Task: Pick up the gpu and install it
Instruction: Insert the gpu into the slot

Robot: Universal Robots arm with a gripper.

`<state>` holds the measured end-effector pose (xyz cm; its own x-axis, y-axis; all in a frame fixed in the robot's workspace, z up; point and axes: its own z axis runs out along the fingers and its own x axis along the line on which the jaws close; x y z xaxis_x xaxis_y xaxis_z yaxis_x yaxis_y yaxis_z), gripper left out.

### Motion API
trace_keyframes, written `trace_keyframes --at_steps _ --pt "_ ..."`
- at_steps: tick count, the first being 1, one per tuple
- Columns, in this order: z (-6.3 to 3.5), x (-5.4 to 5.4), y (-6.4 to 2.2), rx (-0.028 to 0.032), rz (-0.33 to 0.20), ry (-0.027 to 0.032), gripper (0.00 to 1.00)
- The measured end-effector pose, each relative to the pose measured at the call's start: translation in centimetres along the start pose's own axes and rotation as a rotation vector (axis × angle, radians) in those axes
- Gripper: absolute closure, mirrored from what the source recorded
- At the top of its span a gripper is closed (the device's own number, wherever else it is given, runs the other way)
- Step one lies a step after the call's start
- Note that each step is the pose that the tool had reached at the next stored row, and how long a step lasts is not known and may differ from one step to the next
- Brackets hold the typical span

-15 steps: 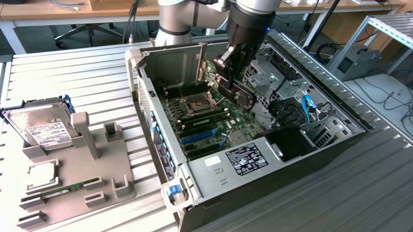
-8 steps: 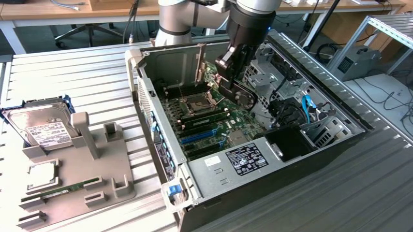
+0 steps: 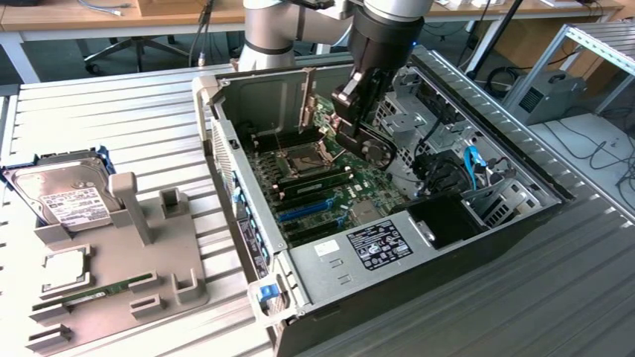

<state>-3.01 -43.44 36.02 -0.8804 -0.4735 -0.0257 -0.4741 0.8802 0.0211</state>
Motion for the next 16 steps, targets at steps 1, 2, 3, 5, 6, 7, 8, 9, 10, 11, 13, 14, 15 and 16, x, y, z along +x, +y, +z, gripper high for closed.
trace_keyframes --at_steps 1,2,3,5,6,7,8,9,10,11,13,14,15,16 --pt "0.0 0.0 0.0 -0.0001 -0.002 0.0 0.74" --pt "0.0 0.0 0.0 -0.0002 -0.004 0.0001 0.74" --pt "0.0 0.0 0.0 -0.0002 -0.007 0.0002 0.74" --pt "0.0 0.0 0.0 -0.0004 -0.013 0.0002 0.74" --pt "0.0 0.0 0.0 -0.0005 -0.018 0.0004 0.74" --pt "0.0 0.0 0.0 -0.0006 -0.022 0.0004 0.74" --pt "0.0 -0.01 0.0 -0.0007 -0.026 0.0005 0.74" --pt "0.01 0.0 0.0 -0.0009 -0.031 0.0006 0.74" --pt "0.01 0.0 0.0 -0.001 -0.036 0.0007 0.74" --pt "0.01 0.0 0.0 -0.0011 -0.04 0.0008 0.74" --pt "0.01 0.0 0.0 -0.0012 -0.045 0.0009 0.74" --pt "0.01 0.0 0.0 -0.0013 -0.048 0.001 0.74" --pt "0.01 0.0 0.0 -0.0014 -0.053 0.0011 0.74" --pt "0.01 0.0 0.0 -0.0015 -0.056 0.0011 0.74"
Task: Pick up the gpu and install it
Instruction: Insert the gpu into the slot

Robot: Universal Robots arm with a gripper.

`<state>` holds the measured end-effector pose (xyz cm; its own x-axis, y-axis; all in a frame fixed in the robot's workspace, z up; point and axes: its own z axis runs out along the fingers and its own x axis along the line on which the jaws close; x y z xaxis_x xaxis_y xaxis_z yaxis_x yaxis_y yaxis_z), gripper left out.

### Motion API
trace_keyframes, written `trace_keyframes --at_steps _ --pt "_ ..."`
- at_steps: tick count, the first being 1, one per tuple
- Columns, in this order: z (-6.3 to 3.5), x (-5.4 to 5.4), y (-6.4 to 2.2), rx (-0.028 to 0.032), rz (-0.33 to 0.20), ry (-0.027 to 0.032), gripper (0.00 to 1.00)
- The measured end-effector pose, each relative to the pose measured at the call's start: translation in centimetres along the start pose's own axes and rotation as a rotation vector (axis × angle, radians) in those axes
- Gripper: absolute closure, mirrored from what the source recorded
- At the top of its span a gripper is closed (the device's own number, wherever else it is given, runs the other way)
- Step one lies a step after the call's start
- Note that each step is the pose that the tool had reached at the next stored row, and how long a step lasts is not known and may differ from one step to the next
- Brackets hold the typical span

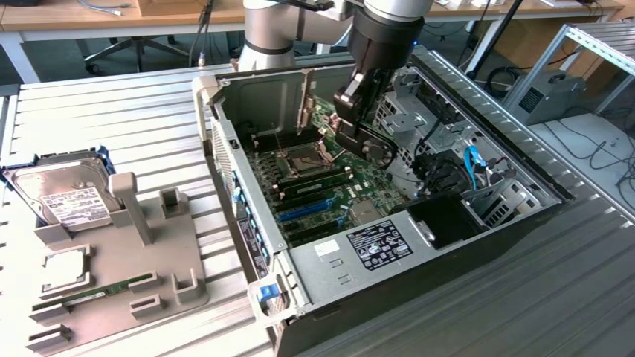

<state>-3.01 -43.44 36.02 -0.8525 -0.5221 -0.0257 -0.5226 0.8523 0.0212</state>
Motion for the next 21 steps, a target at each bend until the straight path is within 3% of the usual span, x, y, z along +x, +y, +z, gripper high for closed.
trace_keyframes --at_steps 21 --pt "0.0 0.0 0.0 -0.0022 -0.087 0.0018 0.74"
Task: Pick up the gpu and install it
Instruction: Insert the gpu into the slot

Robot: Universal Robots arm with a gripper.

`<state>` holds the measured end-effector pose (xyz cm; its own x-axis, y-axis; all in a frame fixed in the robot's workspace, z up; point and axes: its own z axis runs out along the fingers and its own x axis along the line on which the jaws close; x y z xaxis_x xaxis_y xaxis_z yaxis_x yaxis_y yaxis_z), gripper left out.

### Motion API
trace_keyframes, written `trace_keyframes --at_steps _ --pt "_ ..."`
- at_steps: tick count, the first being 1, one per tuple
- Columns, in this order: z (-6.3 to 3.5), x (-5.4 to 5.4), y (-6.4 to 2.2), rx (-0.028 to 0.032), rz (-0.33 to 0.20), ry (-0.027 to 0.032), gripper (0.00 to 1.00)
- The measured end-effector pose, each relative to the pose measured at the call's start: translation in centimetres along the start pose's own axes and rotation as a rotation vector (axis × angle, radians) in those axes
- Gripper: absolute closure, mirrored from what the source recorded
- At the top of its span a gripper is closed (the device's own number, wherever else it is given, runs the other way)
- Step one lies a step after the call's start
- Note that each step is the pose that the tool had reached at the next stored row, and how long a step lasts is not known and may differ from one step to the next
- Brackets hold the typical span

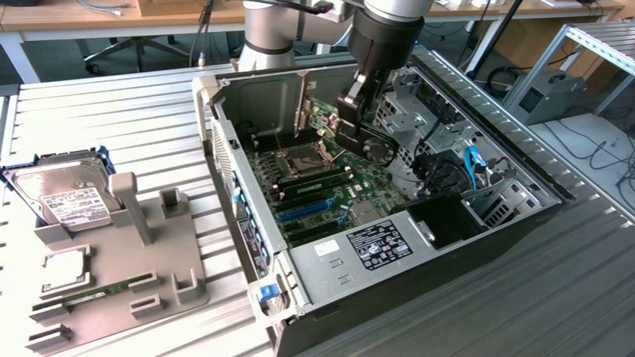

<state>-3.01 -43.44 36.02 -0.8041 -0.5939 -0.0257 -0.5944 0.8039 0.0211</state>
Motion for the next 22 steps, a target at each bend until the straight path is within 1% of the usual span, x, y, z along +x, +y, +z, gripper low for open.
trace_keyframes --at_steps 22 --pt "0.0 0.0 0.0 -0.0025 -0.099 0.0022 0.74"
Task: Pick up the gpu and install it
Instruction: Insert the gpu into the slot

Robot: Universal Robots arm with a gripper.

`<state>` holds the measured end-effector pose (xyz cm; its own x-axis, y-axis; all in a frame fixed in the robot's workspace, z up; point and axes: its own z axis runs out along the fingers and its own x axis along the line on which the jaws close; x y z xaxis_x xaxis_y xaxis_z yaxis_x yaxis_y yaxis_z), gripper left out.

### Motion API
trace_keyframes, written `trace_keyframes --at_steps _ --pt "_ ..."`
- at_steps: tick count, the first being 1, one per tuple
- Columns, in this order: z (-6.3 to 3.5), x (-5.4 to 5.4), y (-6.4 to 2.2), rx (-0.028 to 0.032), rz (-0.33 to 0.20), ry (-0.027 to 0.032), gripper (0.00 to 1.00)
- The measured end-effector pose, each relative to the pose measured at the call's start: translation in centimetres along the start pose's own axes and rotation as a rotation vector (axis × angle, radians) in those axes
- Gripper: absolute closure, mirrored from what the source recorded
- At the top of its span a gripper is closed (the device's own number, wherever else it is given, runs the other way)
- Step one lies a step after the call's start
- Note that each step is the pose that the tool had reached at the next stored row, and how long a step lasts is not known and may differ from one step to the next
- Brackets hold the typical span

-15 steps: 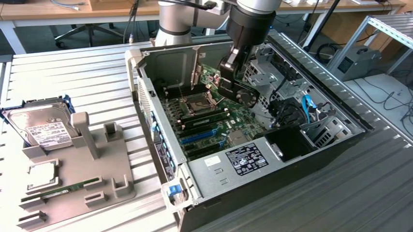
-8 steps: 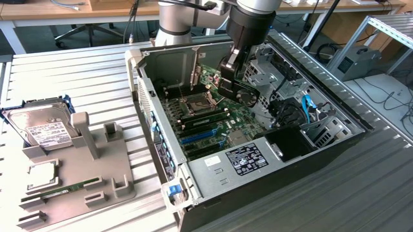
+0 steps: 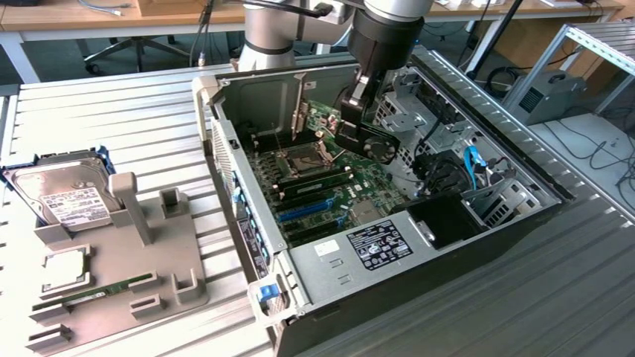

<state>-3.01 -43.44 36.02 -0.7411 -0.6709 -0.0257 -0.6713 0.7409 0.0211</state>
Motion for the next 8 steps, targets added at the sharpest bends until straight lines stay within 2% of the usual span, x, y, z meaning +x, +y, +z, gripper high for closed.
trace_keyframes --at_steps 8 --pt "0.0 0.0 0.0 -0.0009 -0.034 0.0007 0.74"
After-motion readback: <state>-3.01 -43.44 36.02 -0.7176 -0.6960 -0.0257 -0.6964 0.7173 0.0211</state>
